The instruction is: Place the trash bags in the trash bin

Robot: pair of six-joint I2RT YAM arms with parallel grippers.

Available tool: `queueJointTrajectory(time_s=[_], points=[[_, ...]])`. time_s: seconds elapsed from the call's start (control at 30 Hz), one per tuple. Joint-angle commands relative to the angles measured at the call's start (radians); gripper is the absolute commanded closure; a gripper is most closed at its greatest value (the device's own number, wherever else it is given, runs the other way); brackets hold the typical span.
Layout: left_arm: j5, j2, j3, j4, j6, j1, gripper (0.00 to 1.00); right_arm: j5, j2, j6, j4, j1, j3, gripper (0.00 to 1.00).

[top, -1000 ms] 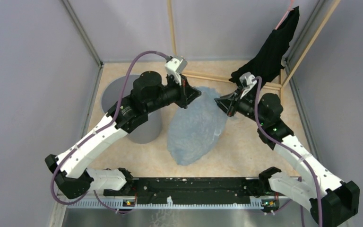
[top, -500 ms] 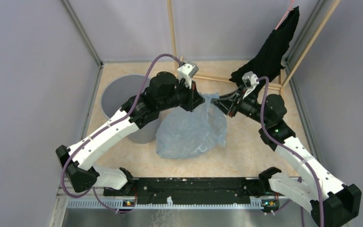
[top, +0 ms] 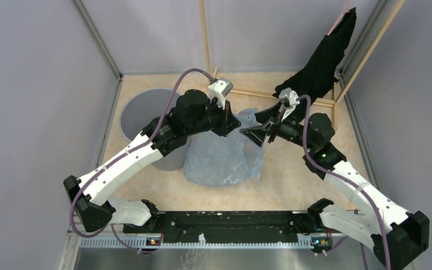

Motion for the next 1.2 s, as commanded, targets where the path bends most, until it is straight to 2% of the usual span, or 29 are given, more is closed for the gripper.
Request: queueJointTrajectory(time_s=[0.0, 0.1, 0.2, 0.27, 0.33, 0.4, 0.47, 0.5, 0.53, 0.6, 0.73, 0.87, 1.0, 1.17], points=[[0.008, -0.033, 0.025, 0.031, -0.007, -0.001, 1.0, 0.084, 0.042, -0.112, -0.055, 0.056, 0.056, 0.24], [0.022, -0.027, 0.039, 0.028, -0.009, -0.001, 1.0, 0.116, 0.067, -0.124, -0.057, 0.081, 0.066, 0.24], [0.027, -0.027, 0.052, 0.017, -0.009, 0.0, 1.0, 0.162, 0.067, -0.125, -0.043, 0.095, 0.059, 0.29], [0.027, -0.037, 0.053, 0.014, -0.01, 0.0, 1.0, 0.198, 0.055, -0.121, -0.019, 0.096, 0.041, 0.41], [0.028, -0.048, 0.053, 0.012, -0.009, 0.0, 0.97, 0.246, 0.034, -0.109, 0.025, 0.096, 0.008, 0.66], [0.018, -0.058, 0.062, -0.005, 0.001, 0.0, 0.78, 0.281, 0.014, -0.096, 0.073, 0.096, -0.023, 0.82], [-0.033, -0.069, 0.088, -0.055, 0.024, -0.001, 0.5, 0.31, -0.005, -0.087, 0.102, 0.095, -0.043, 0.91], [-0.069, -0.077, 0.103, -0.089, 0.038, 0.0, 0.39, 0.338, -0.021, -0.083, 0.104, 0.096, -0.05, 0.98], [-0.113, -0.086, 0.115, -0.123, 0.053, 0.0, 0.3, 0.373, -0.035, -0.081, 0.106, 0.096, -0.058, 1.0], [-0.251, -0.103, 0.137, -0.205, 0.075, 0.0, 0.19, 0.452, -0.069, -0.079, 0.106, 0.096, -0.079, 1.0], [-0.584, -0.108, 0.153, -0.39, 0.045, 0.0, 0.08, 0.615, -0.166, -0.11, 0.056, 0.096, -0.108, 1.0], [-0.745, -0.067, 0.137, -0.536, 0.013, 0.001, 0.05, 0.705, -0.273, -0.166, -0.044, 0.096, -0.098, 1.0], [-0.745, -0.022, 0.084, -0.586, -0.012, 0.003, 0.09, 0.769, -0.361, -0.201, -0.096, 0.096, -0.105, 1.0], [-0.711, -0.028, 0.062, -0.574, -0.002, 0.003, 0.34, 0.804, -0.413, -0.224, -0.133, 0.096, -0.103, 1.0]])
